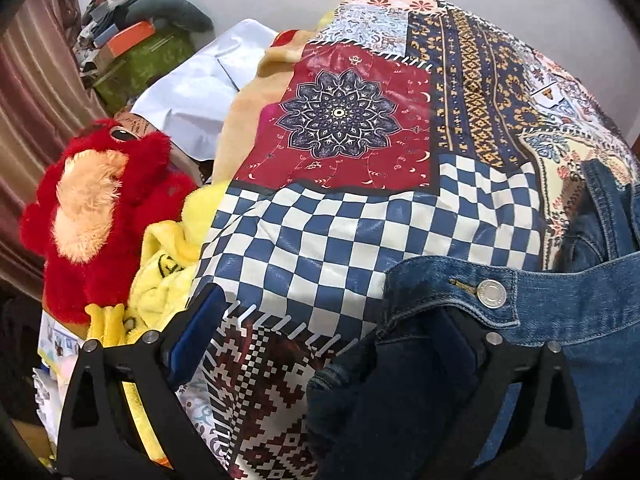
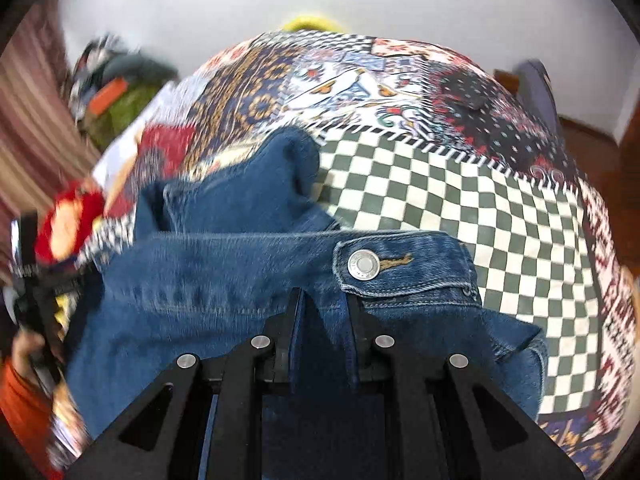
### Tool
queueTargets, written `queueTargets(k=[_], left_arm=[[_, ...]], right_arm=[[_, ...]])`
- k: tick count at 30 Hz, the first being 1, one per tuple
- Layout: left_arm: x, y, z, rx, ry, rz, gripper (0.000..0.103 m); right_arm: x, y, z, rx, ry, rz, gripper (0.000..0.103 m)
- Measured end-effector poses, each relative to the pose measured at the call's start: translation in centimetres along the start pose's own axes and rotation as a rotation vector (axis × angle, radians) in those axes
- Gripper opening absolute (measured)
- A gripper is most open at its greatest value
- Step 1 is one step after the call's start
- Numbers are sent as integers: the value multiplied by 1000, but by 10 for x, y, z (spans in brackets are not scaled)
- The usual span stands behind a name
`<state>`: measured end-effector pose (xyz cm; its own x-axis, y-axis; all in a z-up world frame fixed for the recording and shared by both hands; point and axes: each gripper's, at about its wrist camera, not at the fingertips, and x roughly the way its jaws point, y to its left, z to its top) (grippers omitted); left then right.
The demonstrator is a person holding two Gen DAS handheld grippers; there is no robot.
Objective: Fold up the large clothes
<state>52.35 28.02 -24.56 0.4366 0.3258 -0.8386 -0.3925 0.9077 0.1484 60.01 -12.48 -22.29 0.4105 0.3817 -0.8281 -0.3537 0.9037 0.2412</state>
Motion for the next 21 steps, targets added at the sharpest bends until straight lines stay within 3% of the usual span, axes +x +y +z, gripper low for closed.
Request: queueTargets(k=[4,6,11,16,21], left_arm=[[-25,-8,-6,112,-73,97,99],[-43,-4,-7,132,-103,100,99],[-86,9,-11,138,-149,5,99],[-119,18,-20,82,-176,-90,99],[-119,12,-48,92,-112,-174,99]], right_arm=[[-14,11,-2,-46,-21,-73,14],[-24,19,-6,-71,-12,-109,14],[-51,48,-19,-176,-19,-71,14],[-71,88,-39,-248,-18,-2,14],[-66,128,-61,-316,14,34,14]])
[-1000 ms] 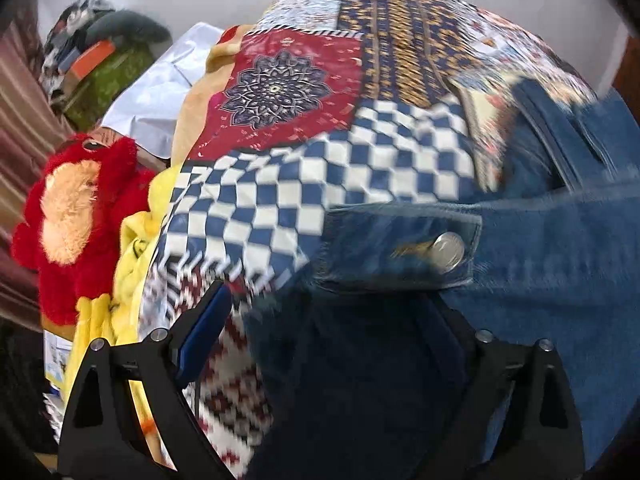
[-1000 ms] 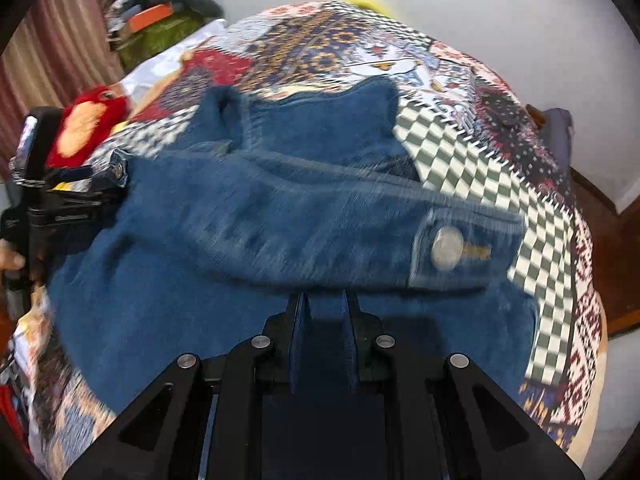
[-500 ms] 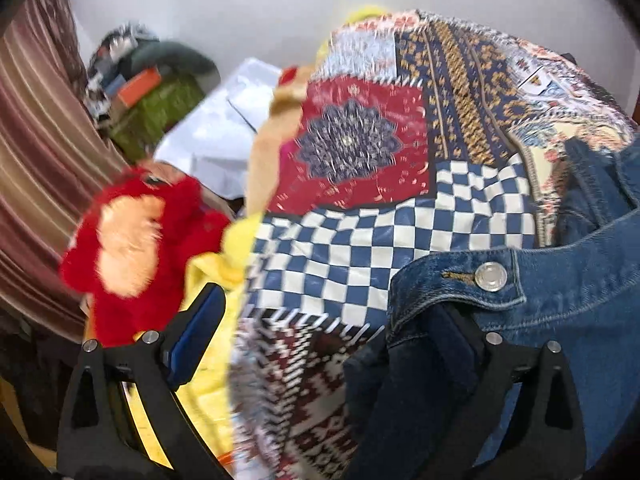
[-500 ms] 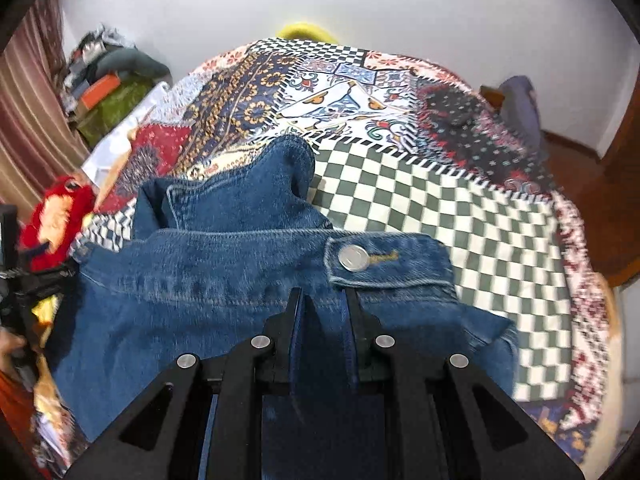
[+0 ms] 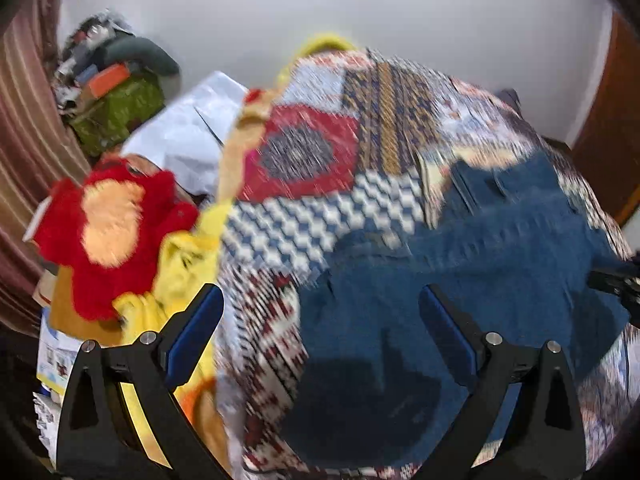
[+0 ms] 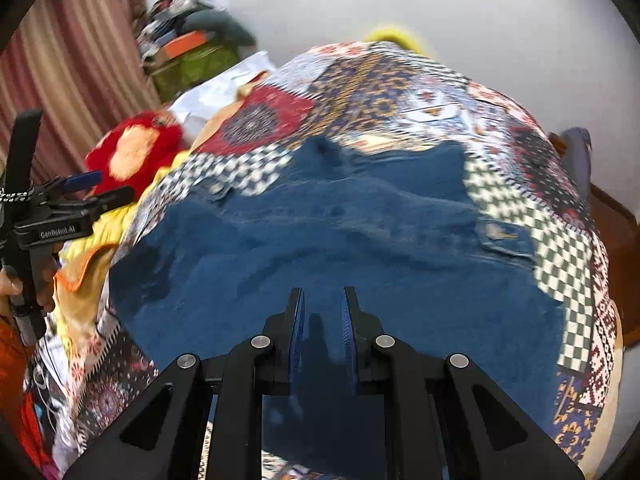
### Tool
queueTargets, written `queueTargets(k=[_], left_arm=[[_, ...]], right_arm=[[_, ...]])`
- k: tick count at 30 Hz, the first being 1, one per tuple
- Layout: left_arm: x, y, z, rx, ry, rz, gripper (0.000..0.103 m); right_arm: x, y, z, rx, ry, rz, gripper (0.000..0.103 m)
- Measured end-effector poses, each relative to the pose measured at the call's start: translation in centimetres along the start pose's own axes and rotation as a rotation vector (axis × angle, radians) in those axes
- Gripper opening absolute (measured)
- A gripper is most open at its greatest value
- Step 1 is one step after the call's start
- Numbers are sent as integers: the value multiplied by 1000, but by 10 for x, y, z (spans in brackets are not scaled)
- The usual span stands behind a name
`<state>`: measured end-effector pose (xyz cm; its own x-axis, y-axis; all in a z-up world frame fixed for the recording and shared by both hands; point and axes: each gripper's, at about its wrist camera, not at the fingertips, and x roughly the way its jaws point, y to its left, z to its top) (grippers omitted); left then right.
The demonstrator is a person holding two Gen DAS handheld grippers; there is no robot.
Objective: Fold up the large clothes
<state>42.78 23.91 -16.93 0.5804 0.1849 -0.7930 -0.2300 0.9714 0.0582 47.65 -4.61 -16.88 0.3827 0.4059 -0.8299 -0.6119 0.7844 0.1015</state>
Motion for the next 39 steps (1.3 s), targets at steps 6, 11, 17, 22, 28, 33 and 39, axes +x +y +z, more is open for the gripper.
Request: queueTargets(k=[6,11,17,22,28,33,39], left_arm=[[30,-13,-57,38,116,-7,99],[44,0,-95,-16,154,-2,100],[38,22,-110,-142,155,-33,100],[26,30,-117,-111,133,51,100],[13,46,-128,-141,138,73,100],[5,52,-136,-124,138,121,100],[2,52,-155,-99,176,178,99]], right_arm=[[40,15,-23,-42,129,-91,14],[38,-13,-42,31,125,17,14],[31,-28,-60,3,154,-13,14],[20,-24,-73,-99,135,-211,14],[6,-52,-90,-60,126,-244,14],[-7,-76,-99,-6,120,-311,14],[-22,-103,-115,49,130,-365,14]])
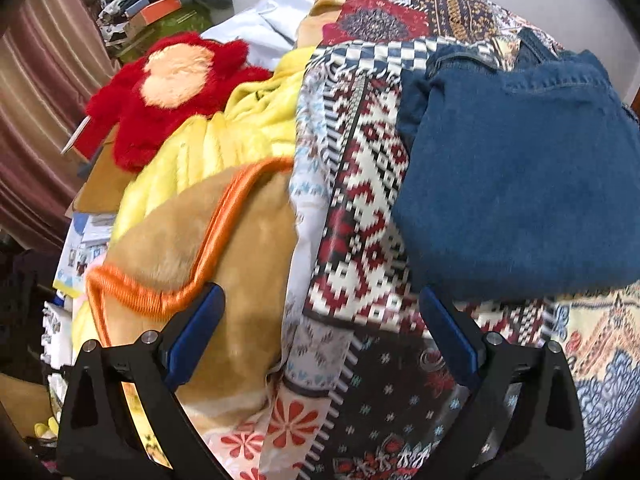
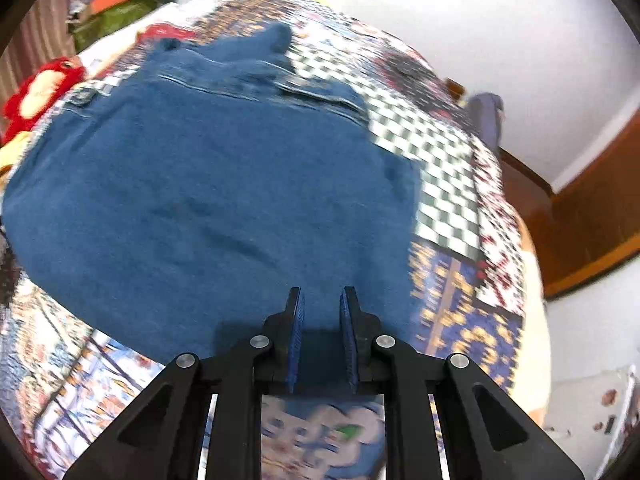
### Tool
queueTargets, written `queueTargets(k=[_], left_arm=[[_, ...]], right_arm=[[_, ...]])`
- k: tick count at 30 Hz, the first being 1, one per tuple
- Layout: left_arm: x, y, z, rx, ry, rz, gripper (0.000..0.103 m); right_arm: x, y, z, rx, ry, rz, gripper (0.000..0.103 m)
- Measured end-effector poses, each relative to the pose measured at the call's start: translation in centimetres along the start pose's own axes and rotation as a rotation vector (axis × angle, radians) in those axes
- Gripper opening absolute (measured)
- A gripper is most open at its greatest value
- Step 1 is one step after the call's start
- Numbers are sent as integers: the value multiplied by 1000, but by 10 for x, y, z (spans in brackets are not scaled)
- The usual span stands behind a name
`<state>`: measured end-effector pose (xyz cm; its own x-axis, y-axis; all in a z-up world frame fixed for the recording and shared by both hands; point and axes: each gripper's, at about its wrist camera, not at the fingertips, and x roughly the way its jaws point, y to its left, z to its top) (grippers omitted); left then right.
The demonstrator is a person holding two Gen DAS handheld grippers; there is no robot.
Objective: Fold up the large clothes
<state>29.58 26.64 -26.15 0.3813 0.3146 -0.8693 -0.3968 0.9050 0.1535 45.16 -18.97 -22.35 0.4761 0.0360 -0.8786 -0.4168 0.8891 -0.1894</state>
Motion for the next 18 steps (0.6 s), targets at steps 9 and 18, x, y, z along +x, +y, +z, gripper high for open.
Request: queueTargets(k=[9,18], left_arm=[[-30,2,-24,-134,-15,-160,99],[-24,-28,-15,-269,31,-447,99]], right_arm=[[0,-28,-23,30,27,-83,14],[7,-72,-51,173,109,-81,14]])
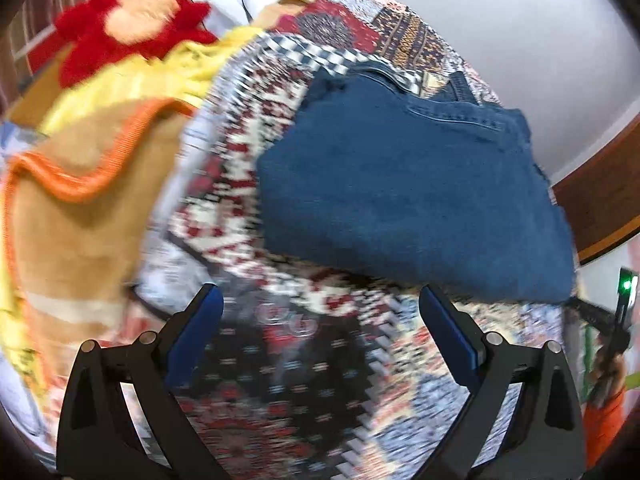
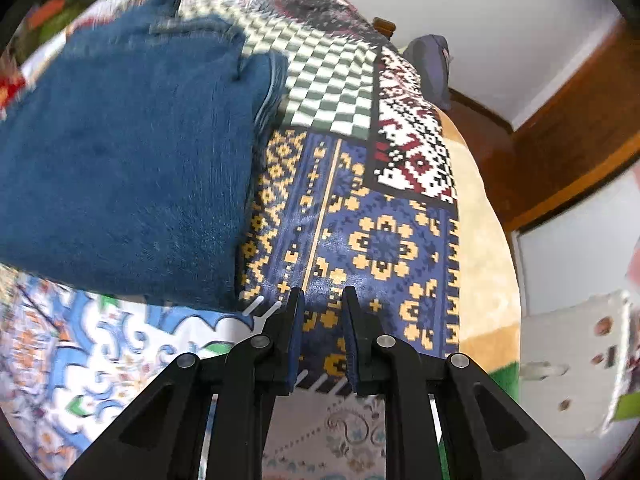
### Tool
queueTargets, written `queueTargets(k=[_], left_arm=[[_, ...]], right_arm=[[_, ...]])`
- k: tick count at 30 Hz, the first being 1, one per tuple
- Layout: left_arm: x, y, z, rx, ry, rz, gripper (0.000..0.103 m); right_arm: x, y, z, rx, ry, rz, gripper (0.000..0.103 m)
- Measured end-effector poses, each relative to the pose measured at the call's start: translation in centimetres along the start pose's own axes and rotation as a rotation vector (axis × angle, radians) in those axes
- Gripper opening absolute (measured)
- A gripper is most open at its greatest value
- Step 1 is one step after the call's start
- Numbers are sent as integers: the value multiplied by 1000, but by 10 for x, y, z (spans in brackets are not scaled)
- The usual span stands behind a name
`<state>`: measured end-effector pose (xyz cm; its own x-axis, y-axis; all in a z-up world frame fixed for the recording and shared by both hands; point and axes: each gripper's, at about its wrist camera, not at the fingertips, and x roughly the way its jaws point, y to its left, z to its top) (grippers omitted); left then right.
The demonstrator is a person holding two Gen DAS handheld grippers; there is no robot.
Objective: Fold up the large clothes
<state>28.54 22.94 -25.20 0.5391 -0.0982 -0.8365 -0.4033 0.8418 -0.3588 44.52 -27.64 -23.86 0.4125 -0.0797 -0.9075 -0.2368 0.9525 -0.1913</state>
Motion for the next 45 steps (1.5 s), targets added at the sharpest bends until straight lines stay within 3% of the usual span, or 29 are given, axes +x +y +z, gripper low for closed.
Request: queueTargets(k=[6,10,15,20,24,29,31,35,39,45], left_arm=[[35,-9,8,-135,72,-214,99],[53,-19,15,-142,90,-270,99],[84,-19,30,-236,119,-332,99],[96,-26,47,-258,76,-304,99],[96,-28,58,-257,-17,-220,81],[88,-14,69,-281,-95,-192,52],[77,-19,74,-230,-128,-165,43],[40,-40,74,-75,-203,-115,36],[-8,-60,71,52,-310,-63,34],[-69,-71,71,143,-439,17,33]], right_arm=[[-43,6,19,-3,-118,108,14],[-58,37,35,-65,-160,167,14],[-56,79,44,-107,-145,299,14],[-46,122,55,-168,-129,359,14],[-43,153,63,-207,-126,378,14],[-29,173,62,-238,-76,406,14],[-26,177,59,-247,-78,403,14],[-33,177,62,-257,-70,406,14],[-51,177,71,-219,-72,529,14],[-67,209,77,-167,-50,698,14]])
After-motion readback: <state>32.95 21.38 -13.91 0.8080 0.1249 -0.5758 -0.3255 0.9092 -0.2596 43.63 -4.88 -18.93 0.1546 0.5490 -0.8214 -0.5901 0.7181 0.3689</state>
